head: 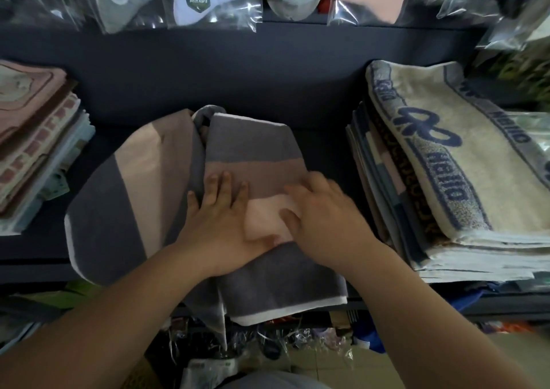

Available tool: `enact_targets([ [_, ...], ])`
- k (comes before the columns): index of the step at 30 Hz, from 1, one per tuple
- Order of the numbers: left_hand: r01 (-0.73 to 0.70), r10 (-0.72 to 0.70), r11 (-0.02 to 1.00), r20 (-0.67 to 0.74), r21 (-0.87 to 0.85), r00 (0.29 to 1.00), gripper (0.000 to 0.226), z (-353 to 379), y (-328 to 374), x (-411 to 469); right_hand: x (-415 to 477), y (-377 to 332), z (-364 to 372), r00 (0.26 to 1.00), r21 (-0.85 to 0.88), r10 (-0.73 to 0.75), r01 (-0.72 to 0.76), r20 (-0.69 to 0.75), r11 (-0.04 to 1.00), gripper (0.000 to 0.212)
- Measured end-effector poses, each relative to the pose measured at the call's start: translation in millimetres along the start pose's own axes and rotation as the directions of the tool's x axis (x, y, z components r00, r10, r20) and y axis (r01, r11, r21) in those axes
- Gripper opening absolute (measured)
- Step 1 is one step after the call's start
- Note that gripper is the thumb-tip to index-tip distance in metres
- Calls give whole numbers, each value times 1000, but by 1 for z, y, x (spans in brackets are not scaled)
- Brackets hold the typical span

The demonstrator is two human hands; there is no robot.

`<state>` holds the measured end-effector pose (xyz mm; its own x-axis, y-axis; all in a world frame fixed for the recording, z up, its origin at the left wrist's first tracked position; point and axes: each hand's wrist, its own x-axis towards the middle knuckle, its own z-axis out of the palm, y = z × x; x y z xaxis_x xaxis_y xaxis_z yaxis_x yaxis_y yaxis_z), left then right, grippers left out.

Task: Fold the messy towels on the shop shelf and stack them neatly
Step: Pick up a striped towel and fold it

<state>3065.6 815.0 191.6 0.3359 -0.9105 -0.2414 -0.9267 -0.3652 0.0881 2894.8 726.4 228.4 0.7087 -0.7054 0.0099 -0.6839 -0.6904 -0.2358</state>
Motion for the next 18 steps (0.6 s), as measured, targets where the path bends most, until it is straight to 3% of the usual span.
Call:
enact_targets([
  [5,-86,84,996,-85,-27,993,97,-15,-21,8,43,-6,35,984,23,-39,35,174,999,59],
  [8,-123,116,992,-150,-34,982,81,-31,-38,25,44,-1,43,981,-5,-30,31,193,999,71],
  [10,-130,139,990,-240,53,961,67,-40,-41,42,42,0,43,980,-27,-40,46,195,999,77],
  [13,-142,235,957,-390,253,890,65,-57,-33,69,38,2,41,978,-17,-84,89,192,996,82],
  [15,-170,286,933,-367,317,885,67,-63,-27,94,32,4,39,975,-4,-125,128,182,992,81],
  [18,-119,207,933,-237,340,949,71,-68,-26,131,19,11,38,981,11,-112,112,161,994,73],
])
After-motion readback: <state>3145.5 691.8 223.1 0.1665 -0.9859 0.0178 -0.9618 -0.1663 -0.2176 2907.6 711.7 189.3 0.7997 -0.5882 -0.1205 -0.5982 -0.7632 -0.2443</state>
